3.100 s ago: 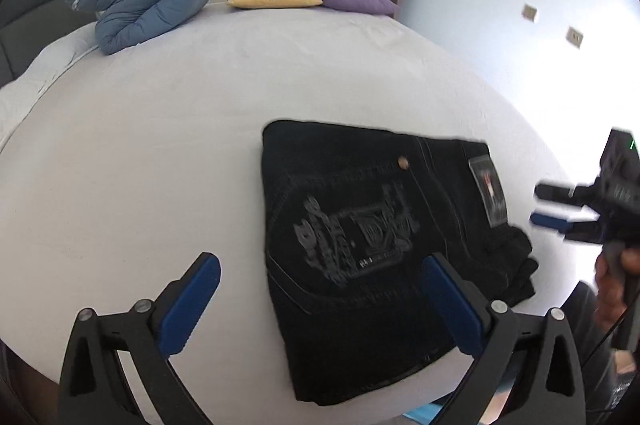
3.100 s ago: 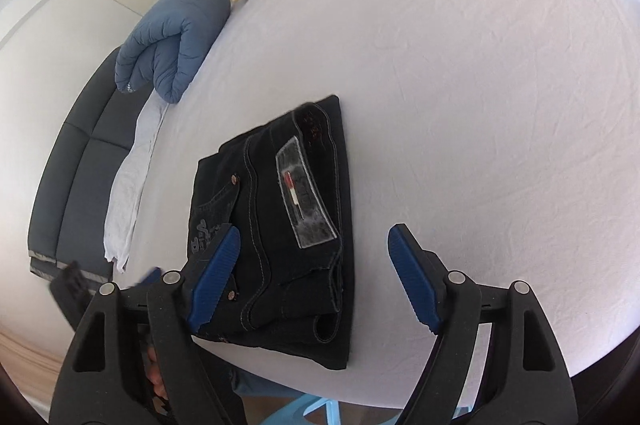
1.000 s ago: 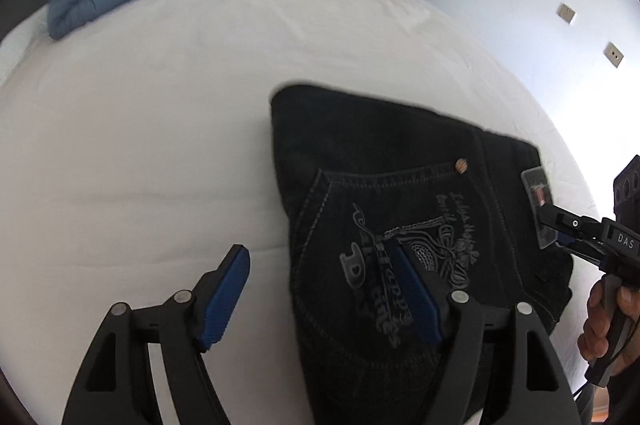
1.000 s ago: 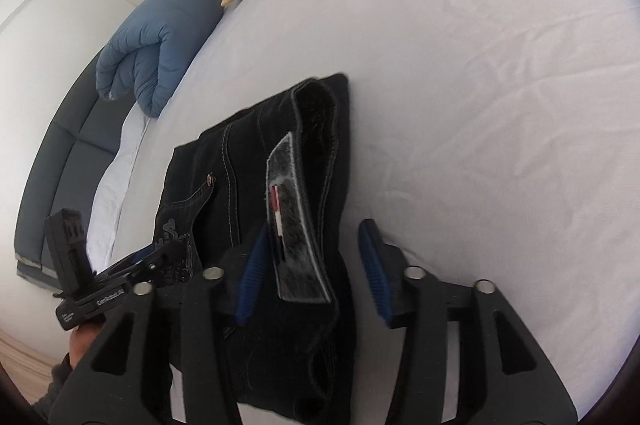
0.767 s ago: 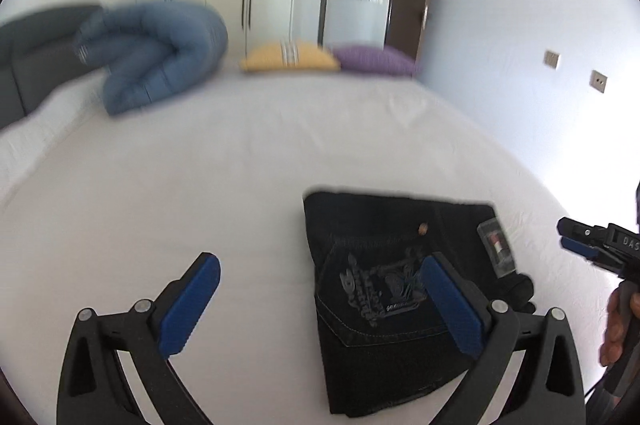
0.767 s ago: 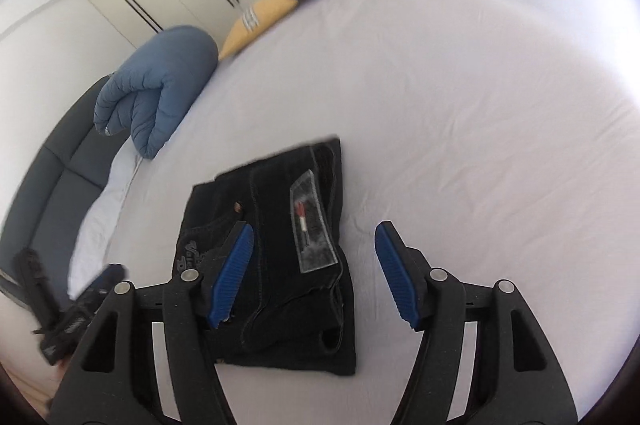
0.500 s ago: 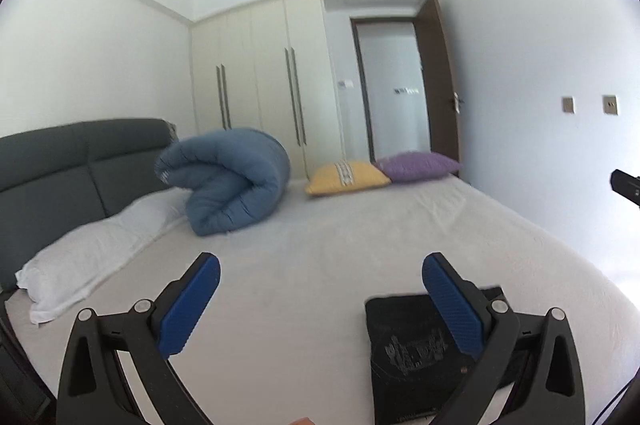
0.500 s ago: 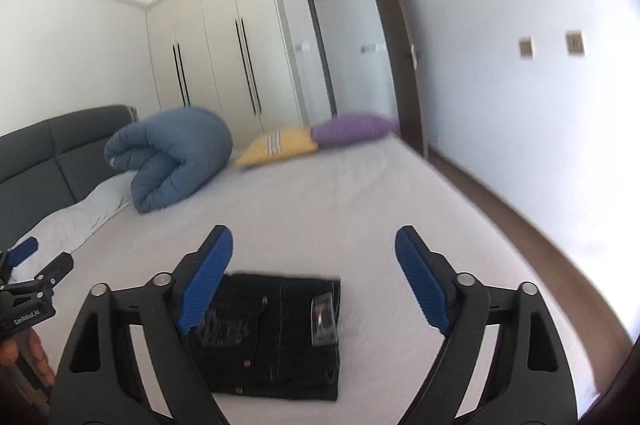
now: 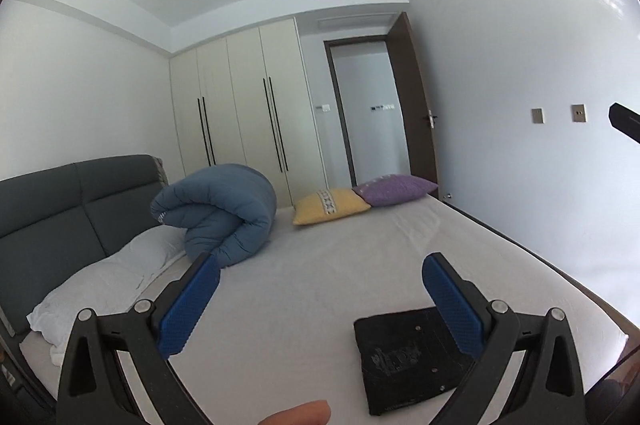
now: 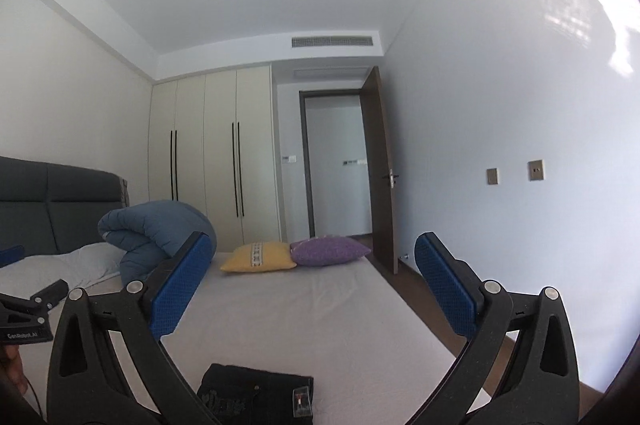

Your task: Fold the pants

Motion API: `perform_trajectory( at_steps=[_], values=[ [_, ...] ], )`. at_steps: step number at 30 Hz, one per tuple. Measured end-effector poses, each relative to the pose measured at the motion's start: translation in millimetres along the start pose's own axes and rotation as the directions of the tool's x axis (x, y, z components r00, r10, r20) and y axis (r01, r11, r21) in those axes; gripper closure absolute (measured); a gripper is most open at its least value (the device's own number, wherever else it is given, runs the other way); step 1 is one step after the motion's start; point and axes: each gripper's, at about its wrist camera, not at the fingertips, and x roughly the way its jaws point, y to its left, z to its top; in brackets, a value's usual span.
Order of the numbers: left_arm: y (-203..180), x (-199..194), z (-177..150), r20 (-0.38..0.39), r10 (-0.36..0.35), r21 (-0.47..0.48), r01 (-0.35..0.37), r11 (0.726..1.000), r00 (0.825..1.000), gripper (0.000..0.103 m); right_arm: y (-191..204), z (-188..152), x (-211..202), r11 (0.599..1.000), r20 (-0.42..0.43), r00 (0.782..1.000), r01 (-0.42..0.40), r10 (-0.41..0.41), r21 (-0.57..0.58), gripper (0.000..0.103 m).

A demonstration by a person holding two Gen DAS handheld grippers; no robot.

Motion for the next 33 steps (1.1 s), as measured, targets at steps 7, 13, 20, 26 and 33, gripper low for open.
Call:
perform_trajectory(
  at_steps=[7,13,20,26,33],
  values=[
    [-14.4,36.4,-41.4,-0.286,-0.054,-0.1,0.026,0.995,0.957,0.0,1.6,-17.9,-5.0,0.995,-0.202,0.975,-0.076,0.088,0.063,0.0],
    [-20.1,51.9,-73.9,-0.412,-0.068,-0.114,0.023,0.993,0.909,0.0,10.3,-57.9,2.2,1.0,-0.361,0.932,-0.03,0.029,0.003,0.0],
    [-24.9,47.2,-90.1,-0.489,-0.101,-0.15,0.031,0.988,0.866,0.0,19.9,-111.5,32.0,0.999,-0.534,0.844,0.03,-0.036,-0.019,0.0],
    [-18.1,50.7,-100.3,-0.532,-0.107,-0.192,0.003,0.981,0.84,0.0,36.2,-127.5,45.9,0.999,-0.575,0.817,0.031,-0.033,-0.013,0.0],
    [-15.9,54.7,-109.0,-0.556,-0.106,-0.199,-0.008,0.98,0.824,0.0,50.1,-143.0,55.3,1.0,-0.611,0.791,0.015,-0.017,-0.008,0.0]
  ],
)
